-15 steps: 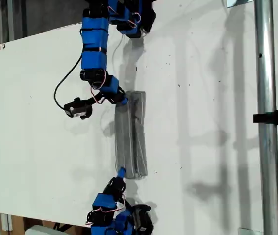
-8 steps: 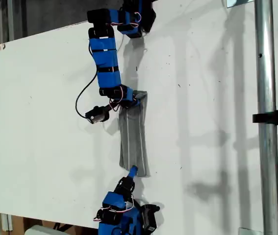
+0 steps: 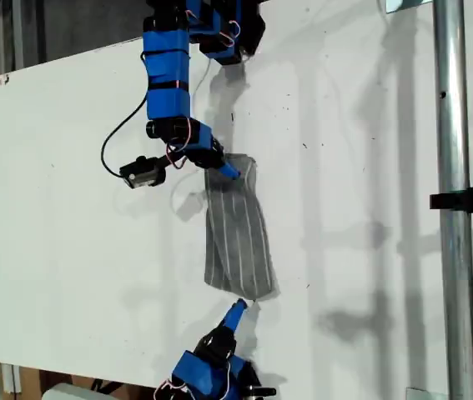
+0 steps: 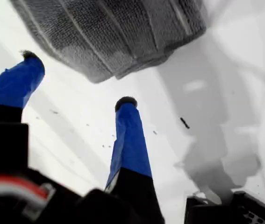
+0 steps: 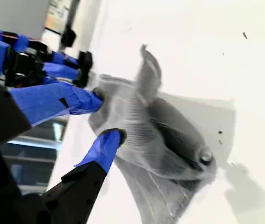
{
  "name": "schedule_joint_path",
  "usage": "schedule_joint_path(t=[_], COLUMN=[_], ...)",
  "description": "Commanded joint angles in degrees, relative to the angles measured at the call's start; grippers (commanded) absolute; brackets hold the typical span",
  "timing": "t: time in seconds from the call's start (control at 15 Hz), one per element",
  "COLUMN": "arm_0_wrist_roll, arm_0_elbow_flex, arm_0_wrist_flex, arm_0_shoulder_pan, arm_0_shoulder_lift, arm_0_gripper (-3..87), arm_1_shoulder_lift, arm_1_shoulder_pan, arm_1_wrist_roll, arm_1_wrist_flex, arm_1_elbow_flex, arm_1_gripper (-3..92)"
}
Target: Grasp corners of a towel and fold twice.
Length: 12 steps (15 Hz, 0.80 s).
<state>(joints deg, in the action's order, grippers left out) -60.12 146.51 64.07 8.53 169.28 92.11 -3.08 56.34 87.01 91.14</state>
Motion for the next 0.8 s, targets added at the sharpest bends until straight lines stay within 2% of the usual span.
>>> schedule_joint_path(t=[0.0,0.07,0.13,0.27,0.47,0.67,0.73], arm_0_wrist_roll=[0.0,-0.9,-1.6,-2.7,-4.7,-5.2,-5.4], arm_0_elbow_flex=[3.7,6.2,7.4,12.8,16.0,16.0,15.8], arm_0_wrist_flex=[4.2,5.5,4.4,-0.5,-1.4,-1.2,-0.9], arm_0_shoulder_pan=[0.8,1.1,2.4,5.9,8.2,8.1,7.9], arm_0_shoulder_lift=[22.5,29.2,28.9,29.4,29.4,29.4,29.4], arm_0_gripper=[9.9,9.3,9.1,9.2,8.4,8.0,8.0], arm_1_shoulder_lift=[16.0,21.9,27.2,32.6,33.0,14.8,11.0], arm_1_shoulder_pan=[0.9,0.5,0.2,0.0,-1.8,-2.3,-2.4], arm_1_wrist_roll=[4.6,7.3,9.8,13.6,20.4,25.9,26.6], arm_1_wrist_flex=[1.0,0.3,-2.1,-11.1,-38.0,-54.4,-55.1], arm_1_elbow_flex=[7.8,13.9,20.5,32.6,52.4,50.7,47.6], arm_1_gripper=[36.5,36.7,37.3,37.6,37.3,38.1,38.3])
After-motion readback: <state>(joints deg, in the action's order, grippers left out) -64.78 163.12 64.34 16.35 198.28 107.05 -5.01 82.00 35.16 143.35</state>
